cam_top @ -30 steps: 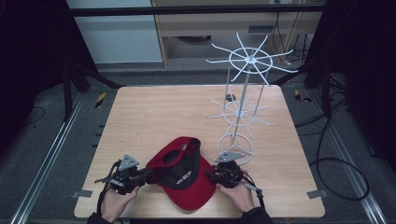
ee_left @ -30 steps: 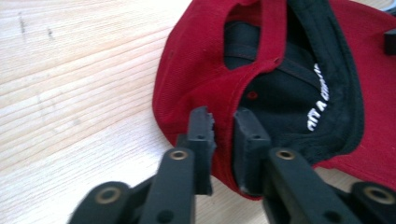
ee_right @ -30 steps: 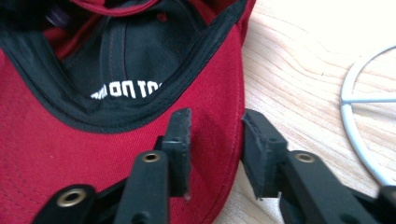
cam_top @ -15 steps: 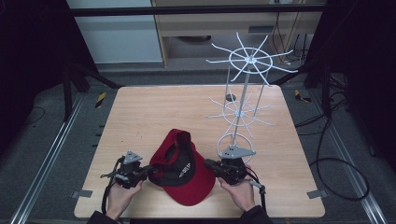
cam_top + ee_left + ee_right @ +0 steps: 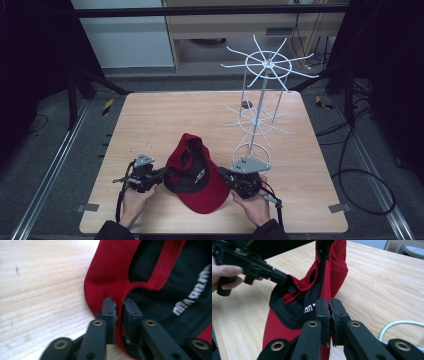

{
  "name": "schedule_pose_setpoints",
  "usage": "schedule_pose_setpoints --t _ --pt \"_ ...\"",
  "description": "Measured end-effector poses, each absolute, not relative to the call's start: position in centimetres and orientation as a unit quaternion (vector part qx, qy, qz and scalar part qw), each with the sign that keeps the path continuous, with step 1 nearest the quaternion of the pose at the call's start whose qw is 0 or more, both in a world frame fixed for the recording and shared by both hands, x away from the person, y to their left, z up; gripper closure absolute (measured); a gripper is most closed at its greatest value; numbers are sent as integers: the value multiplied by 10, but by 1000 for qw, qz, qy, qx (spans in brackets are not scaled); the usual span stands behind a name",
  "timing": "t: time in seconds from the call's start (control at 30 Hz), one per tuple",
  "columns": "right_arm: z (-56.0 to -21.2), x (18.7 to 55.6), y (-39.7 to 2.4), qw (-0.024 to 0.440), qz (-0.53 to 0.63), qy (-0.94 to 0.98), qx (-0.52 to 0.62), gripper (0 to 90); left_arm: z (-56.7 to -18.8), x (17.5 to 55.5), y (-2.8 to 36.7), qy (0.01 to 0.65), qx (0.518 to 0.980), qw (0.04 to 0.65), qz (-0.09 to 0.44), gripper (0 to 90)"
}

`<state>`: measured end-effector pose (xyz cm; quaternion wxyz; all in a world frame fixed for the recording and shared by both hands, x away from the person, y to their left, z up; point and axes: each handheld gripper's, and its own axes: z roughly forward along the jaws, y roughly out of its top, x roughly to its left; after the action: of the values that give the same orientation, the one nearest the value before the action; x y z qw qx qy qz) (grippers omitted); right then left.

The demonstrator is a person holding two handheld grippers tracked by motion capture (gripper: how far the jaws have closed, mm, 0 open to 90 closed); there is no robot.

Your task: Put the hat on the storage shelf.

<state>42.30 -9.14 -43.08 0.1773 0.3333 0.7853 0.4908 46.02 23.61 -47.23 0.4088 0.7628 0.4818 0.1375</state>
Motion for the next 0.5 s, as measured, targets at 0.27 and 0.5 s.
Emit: schedule_pose_setpoints --t 0.27,0.5 --pt "-430 420 -88 187 491 783 332 866 -442 440 229 449 754 456 146 631" --pt "-429 420 -87 189 492 784 328 866 -415 441 197 416 757 485 138 588"
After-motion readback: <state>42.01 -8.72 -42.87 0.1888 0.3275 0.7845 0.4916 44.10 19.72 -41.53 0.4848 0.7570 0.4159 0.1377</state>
